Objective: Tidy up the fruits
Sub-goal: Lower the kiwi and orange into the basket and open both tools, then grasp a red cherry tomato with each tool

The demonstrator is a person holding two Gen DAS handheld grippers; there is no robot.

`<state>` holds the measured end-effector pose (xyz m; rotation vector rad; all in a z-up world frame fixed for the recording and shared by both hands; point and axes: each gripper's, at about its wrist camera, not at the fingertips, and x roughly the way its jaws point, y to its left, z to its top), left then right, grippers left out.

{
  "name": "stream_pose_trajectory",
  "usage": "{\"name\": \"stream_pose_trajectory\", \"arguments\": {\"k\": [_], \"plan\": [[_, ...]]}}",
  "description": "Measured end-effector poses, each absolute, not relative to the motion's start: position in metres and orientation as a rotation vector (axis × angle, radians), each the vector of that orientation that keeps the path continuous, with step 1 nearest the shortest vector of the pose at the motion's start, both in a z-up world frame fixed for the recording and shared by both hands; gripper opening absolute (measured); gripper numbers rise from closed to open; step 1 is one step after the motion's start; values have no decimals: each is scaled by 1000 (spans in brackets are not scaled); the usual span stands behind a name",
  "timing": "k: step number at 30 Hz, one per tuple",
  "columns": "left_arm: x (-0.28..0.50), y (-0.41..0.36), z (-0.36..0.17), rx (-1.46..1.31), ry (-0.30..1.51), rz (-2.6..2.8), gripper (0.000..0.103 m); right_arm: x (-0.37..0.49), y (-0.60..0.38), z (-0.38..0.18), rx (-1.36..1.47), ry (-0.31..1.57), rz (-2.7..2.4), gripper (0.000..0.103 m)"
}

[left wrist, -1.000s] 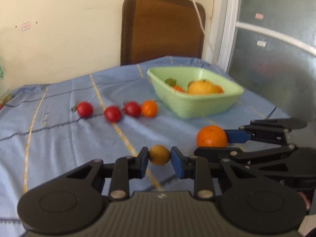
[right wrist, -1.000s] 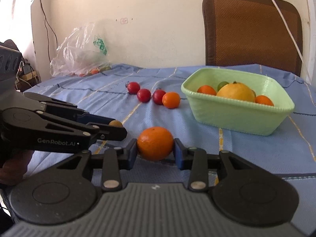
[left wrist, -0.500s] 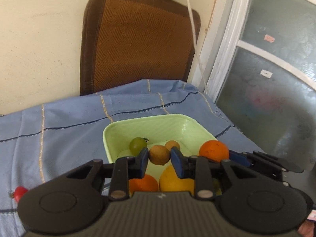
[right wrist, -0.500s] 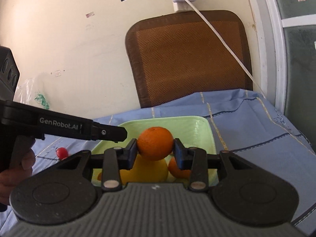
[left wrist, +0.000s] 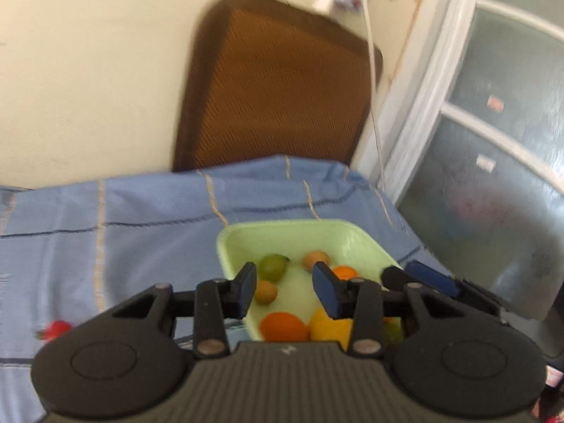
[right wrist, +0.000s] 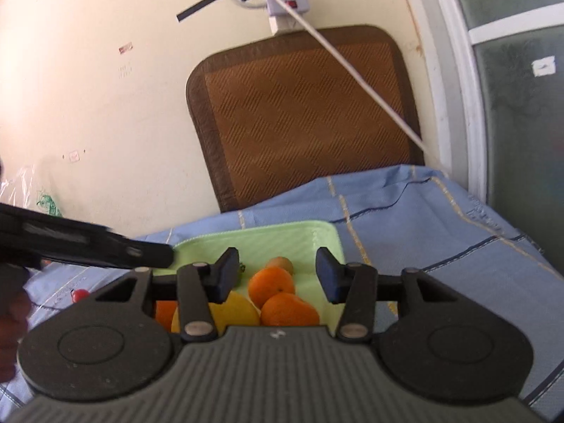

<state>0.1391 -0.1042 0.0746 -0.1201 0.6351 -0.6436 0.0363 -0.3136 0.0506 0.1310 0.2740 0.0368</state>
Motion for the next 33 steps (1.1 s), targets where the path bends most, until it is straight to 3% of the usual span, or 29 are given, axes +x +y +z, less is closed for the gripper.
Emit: {"name": "stream_pose_trajectory", "arguments": {"k": [5, 10, 15, 22, 26, 28, 33], "plan": [[123, -21, 84, -148, 581, -473, 39, 24, -308, 55, 151, 232, 89, 50], [124, 27, 63, -140, 656, -364, 39, 14, -266, 63, 90, 275, 286, 39], [137, 27, 44, -149, 685, -373, 48, 26, -194, 55, -118, 405, 445, 38], [160, 3, 26, -89, 703, -362, 48, 65, -130, 32, -343, 453, 474, 38], [162, 2, 17, -100, 716, -377, 41, 85, -118, 22, -433, 478, 465, 35], [160, -1, 13, -88, 716, -387, 30, 92, -114, 16, -481, 499, 458, 27], [149, 1, 15, -84, 709, -390, 30, 81, -109, 14, -542, 476, 448, 26]]}}
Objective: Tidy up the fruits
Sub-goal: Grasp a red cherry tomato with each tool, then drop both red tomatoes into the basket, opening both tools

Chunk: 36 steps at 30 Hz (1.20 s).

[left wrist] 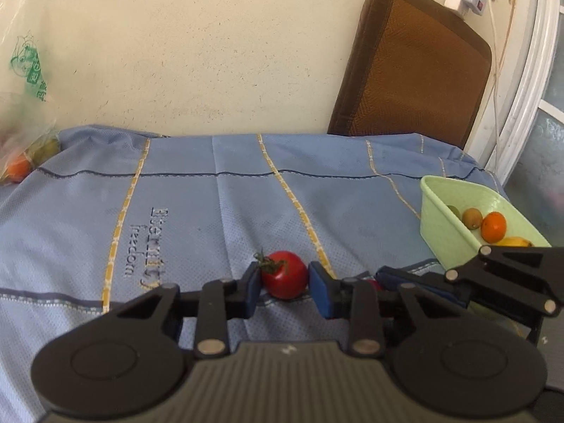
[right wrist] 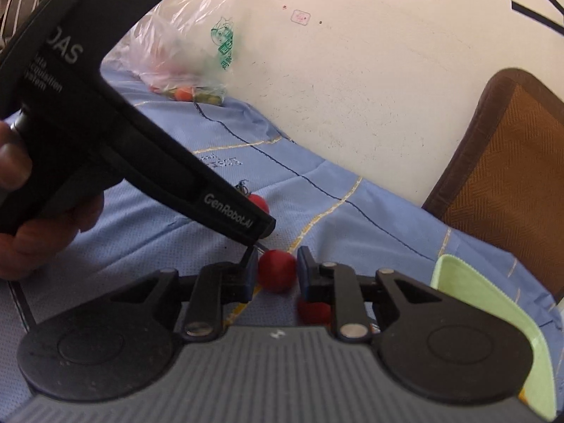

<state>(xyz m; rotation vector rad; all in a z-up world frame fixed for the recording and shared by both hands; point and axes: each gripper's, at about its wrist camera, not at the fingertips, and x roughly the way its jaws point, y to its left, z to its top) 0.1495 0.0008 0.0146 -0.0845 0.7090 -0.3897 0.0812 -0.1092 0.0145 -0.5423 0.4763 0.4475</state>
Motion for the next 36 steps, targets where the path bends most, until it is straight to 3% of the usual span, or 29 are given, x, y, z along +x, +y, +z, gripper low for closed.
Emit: {"name": "stream_pose_trajectory", "arguments": {"k": [11, 18, 22, 27, 36], "plan": [[58, -10, 26, -81, 692, -520, 30, -6, -170, 29, -262, 504, 420, 26], [39, -16, 17, -56, 708, -491, 31, -11, -170, 22, -204, 520, 395, 32], [38, -18, 17, -49, 709, -472, 37, 0, -173, 19, -159, 564, 393, 32], [39, -23, 15, -27, 694, -456, 30, 3, -178, 18, -93, 597, 408, 29], [72, -70, 64, -56, 623, -599, 30, 2, -220, 59, -32, 372, 303, 29]]}}
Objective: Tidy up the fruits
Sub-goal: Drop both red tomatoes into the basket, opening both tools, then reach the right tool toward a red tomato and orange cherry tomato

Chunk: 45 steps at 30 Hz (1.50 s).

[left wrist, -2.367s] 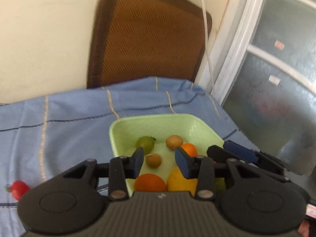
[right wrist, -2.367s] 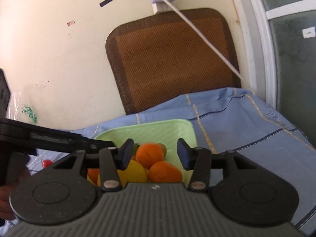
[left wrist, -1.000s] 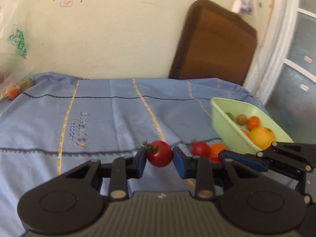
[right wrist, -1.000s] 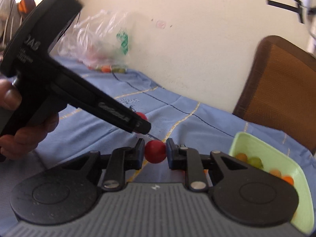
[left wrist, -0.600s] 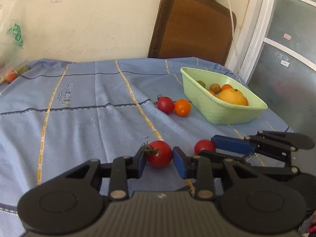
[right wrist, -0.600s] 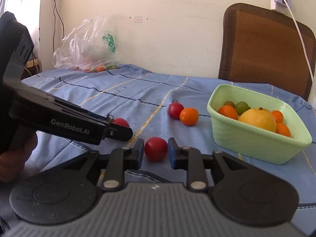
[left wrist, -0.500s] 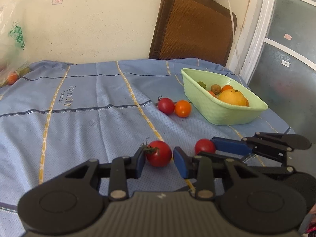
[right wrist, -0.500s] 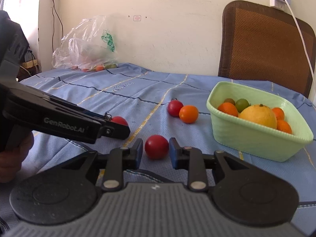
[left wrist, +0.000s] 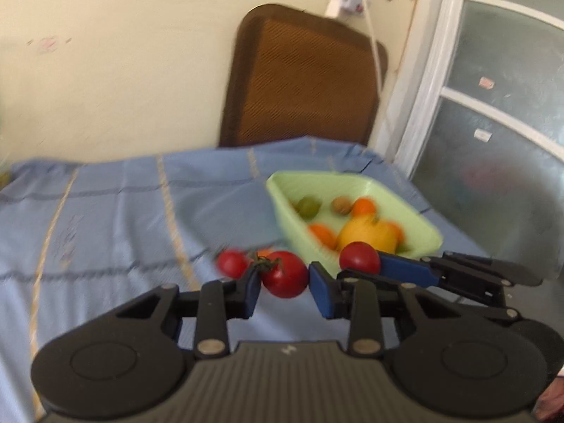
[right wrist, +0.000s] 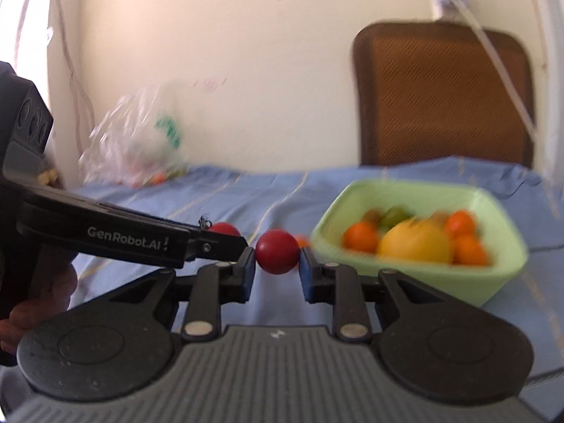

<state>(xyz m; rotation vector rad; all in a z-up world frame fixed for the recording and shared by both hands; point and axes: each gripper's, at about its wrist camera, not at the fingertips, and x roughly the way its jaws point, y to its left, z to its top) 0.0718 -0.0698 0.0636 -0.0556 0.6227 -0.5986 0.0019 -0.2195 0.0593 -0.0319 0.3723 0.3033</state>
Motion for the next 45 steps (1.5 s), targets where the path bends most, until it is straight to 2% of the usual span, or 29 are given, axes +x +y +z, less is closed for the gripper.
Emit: {"name": "stream_pose_trajectory", "arguments": {"k": [7, 14, 21, 29, 36, 40, 45], "plan": [[139, -136, 65, -98, 694, -672, 31, 45, -267, 69, 7, 393, 177, 29], [178, -155, 45, -135, 797, -646, 30, 73, -286, 56, 65, 459, 139, 31], [175, -163, 46, -100, 766, -653, 41, 74, -290, 51, 70, 443, 128, 35], [142, -92, 82, -165, 606, -605, 41, 54, -294, 57, 68, 320, 126, 35], [123, -37, 55, -88, 683, -512, 41, 29, -272, 63, 81, 289, 317, 35], [133, -31, 38, -125, 764, -531, 41, 19, -235, 66, -86, 356, 435, 35], [142, -12, 35, -269, 754, -524, 41, 29, -163, 62, -595, 431, 459, 32]]}}
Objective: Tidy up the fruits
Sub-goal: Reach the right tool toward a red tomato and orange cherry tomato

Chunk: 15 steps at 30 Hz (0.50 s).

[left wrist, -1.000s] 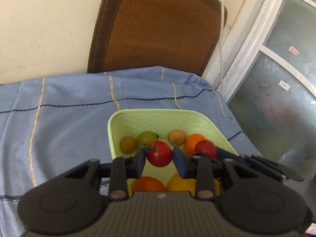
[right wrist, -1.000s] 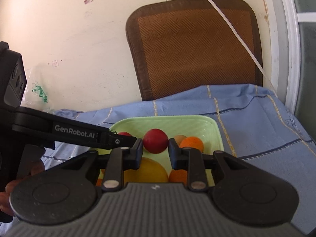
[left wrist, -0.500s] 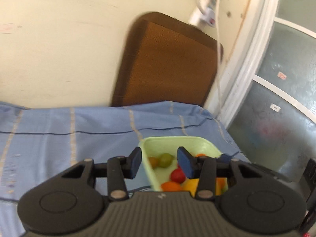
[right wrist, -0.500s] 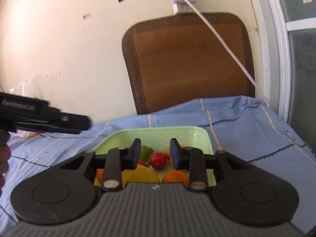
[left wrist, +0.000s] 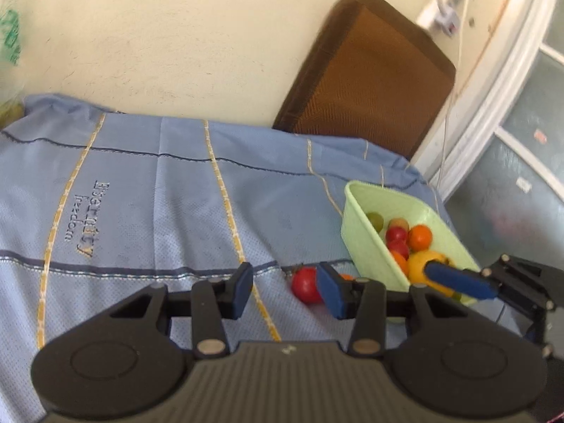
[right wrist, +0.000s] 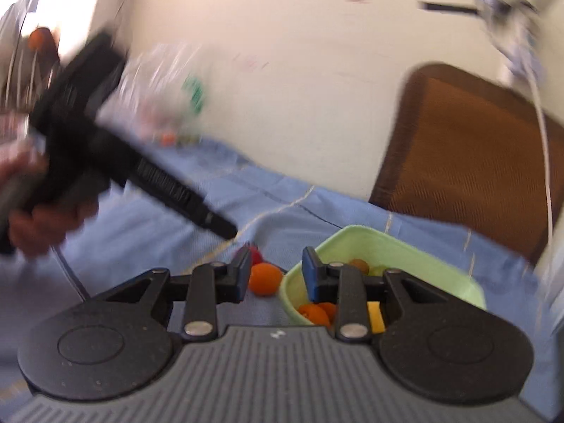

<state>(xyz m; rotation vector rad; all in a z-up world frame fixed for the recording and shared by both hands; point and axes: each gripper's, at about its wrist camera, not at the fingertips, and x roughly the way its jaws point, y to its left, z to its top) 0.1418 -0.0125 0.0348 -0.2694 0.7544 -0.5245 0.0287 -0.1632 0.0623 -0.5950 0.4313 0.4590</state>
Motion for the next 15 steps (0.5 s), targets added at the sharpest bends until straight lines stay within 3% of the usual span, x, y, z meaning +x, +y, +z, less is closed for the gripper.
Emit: {"name": "stream_pose_trajectory", "arguments": {"k": [8, 15], "plan": [[138, 9, 38, -290, 717, -518, 41, 61, -111, 29, -1133, 578, 504, 32], [142, 1, 37, -270, 716, -551, 41, 62, -108, 23, -1228, 606, 520, 31]]}}
